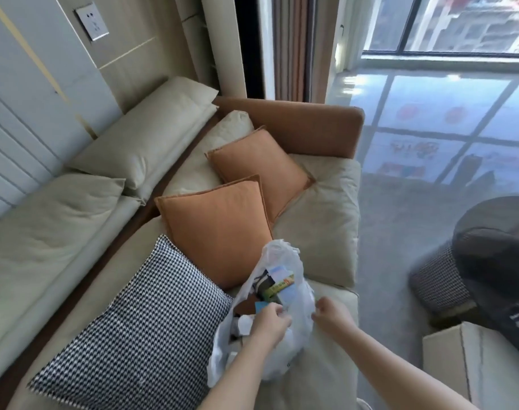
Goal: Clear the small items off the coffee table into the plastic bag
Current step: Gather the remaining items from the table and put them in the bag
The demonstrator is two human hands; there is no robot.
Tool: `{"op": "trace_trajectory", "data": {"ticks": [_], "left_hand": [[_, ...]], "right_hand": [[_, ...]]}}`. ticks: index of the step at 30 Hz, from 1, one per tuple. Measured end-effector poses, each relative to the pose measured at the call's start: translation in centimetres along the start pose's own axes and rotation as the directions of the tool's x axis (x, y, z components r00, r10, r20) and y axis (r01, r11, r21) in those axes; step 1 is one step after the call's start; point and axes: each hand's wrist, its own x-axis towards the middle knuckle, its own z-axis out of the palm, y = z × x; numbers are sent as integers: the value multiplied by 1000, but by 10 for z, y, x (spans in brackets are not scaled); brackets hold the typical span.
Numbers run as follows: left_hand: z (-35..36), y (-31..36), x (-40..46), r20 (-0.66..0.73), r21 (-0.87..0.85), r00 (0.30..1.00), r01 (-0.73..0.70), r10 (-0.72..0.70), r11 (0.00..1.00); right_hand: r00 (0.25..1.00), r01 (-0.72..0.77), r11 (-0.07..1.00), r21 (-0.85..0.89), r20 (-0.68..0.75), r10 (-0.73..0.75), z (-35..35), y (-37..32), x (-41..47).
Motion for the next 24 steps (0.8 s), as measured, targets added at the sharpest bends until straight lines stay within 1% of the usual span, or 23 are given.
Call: {"op": "trace_trajectory", "data": {"ticks": [4, 9, 12, 16, 21, 24], "left_hand": [[25, 31, -17, 60, 121, 994, -102, 95, 987], [77, 78, -32, 147, 276, 967, -240, 206, 931], [120, 109, -46, 205, 297, 948, -296, 242, 908], [188, 142, -67, 289, 377, 921, -359, 259, 854], [283, 170, -106, 370, 461, 884, -441, 285, 770], [339, 180, -131, 439, 490, 852, -492, 284, 719]], "right_hand": [[998, -2, 996, -87, -57, -3, -26, 33, -22], [982, -63, 994, -87, -181, 47, -64, 91, -53], [964, -108, 994, -24, -246, 99, -87, 136, -73], [929, -170, 982, 84, -318, 188, -116, 209, -103], [887, -262, 939, 222, -327, 325, -145, 311, -146], [849, -318, 899, 299, -333, 411, -154, 370, -175]]}}
